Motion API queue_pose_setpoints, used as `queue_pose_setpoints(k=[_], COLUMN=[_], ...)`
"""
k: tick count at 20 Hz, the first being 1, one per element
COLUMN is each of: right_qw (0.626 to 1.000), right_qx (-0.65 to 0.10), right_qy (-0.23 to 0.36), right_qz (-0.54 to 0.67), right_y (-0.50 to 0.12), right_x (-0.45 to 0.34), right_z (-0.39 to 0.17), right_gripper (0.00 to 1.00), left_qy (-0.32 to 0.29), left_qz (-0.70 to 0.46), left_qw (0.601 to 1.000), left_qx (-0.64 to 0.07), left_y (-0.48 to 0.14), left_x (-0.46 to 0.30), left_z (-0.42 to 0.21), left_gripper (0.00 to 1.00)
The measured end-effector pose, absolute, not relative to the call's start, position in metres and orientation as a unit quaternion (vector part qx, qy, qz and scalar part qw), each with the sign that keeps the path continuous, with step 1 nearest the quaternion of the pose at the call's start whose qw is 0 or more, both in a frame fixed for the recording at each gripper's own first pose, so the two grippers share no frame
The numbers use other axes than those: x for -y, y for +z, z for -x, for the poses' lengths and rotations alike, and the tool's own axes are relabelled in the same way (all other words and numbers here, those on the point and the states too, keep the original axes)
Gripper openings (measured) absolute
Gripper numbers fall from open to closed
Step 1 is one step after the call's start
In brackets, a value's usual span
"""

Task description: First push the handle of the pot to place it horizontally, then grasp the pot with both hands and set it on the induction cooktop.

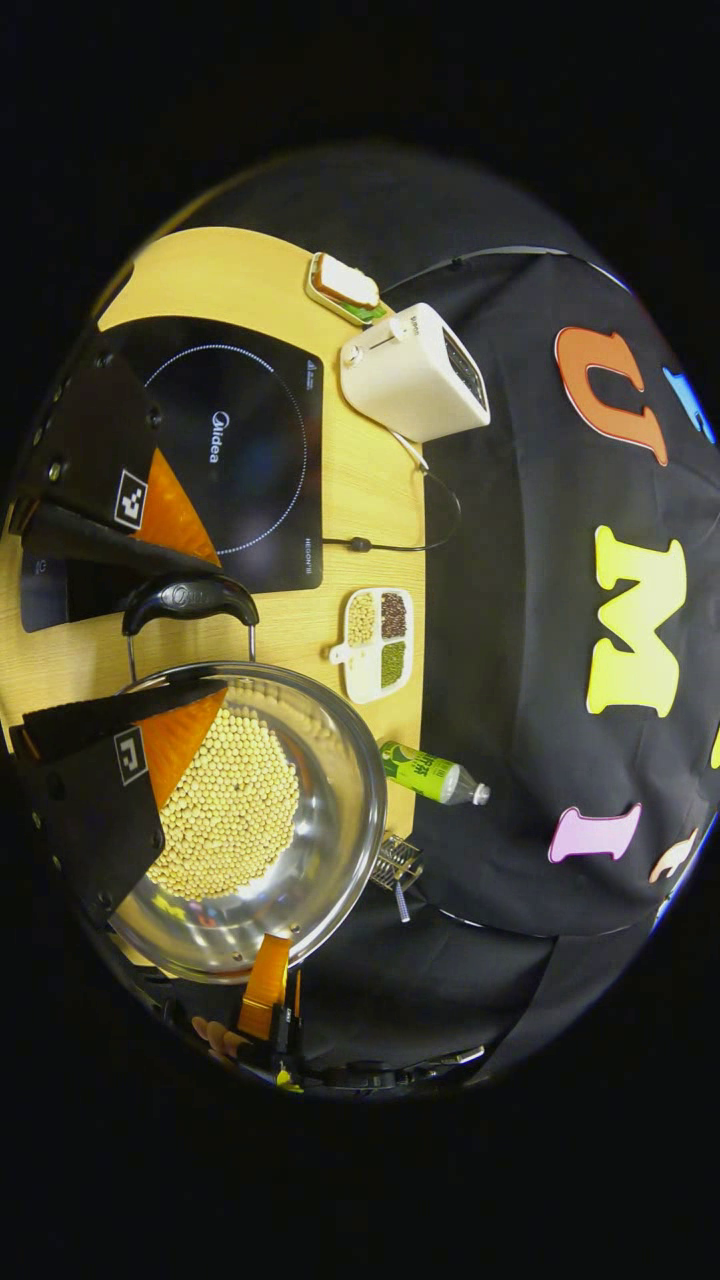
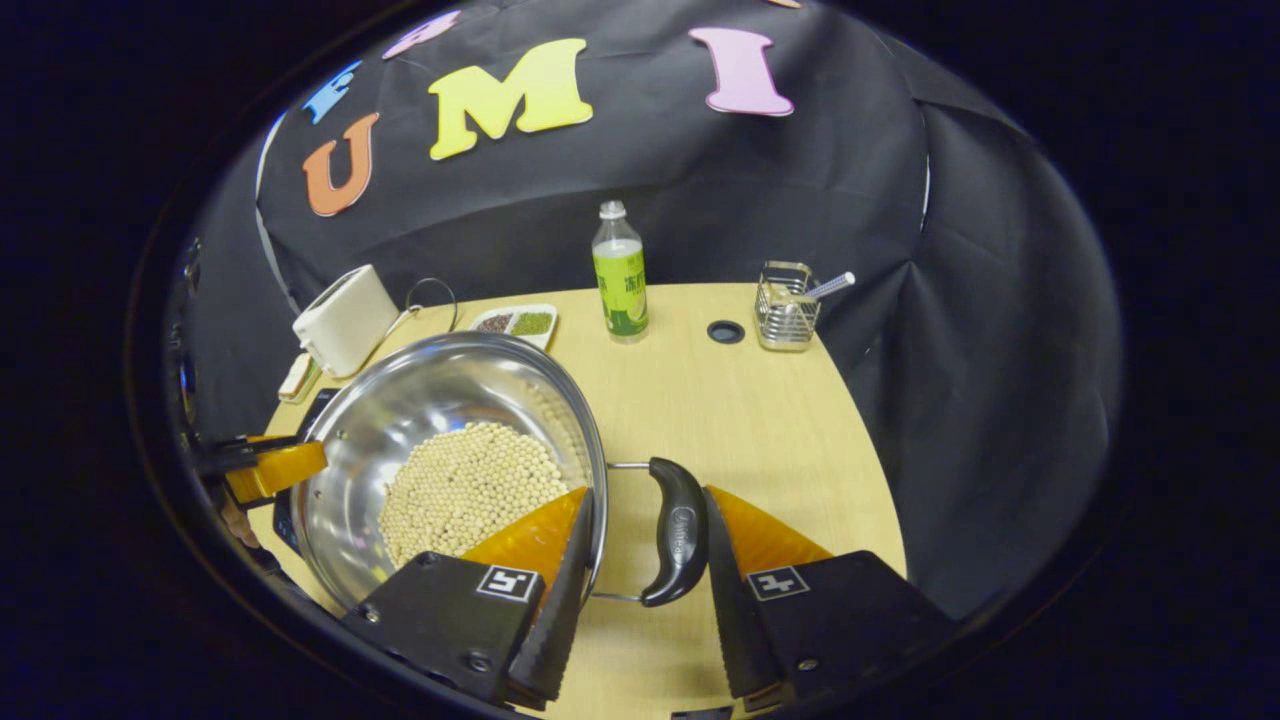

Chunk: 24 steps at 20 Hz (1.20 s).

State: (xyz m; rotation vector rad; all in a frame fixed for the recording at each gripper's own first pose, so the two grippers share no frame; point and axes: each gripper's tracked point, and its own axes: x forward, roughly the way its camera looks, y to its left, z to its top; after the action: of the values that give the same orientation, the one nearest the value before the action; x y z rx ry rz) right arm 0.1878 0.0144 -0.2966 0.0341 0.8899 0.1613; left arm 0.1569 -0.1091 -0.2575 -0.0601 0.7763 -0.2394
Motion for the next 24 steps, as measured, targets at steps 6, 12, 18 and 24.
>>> queue_pose_setpoints(k=[6,12,18,24], right_qw=[0.898,0.897,0.891,0.875], right_qx=[-0.432,-0.434,-0.441,-0.464], right_qy=[0.083,0.084,0.101,0.139], right_qz=[-0.027,-0.027,-0.017,-0.015], right_y=[-0.254,-0.23,-0.232,-0.265], right_x=[-0.033,-0.067,-0.118,-0.189], right_z=[-0.189,-0.189,-0.191,-0.188], right_gripper=[0.6,0.6,0.6,0.6], left_qy=[-0.12,-0.122,-0.096,-0.053], left_qz=[0.026,0.028,0.025,0.03], left_qw=[0.924,0.92,0.921,0.918], left_qx=[-0.362,-0.372,-0.376,-0.391], left_y=[-0.219,-0.21,-0.214,-0.234], left_x=[0.09,0.061,0.014,-0.051], left_z=[-0.165,-0.17,-0.171,-0.164], left_gripper=[0.61,0.57,0.57,0.51])
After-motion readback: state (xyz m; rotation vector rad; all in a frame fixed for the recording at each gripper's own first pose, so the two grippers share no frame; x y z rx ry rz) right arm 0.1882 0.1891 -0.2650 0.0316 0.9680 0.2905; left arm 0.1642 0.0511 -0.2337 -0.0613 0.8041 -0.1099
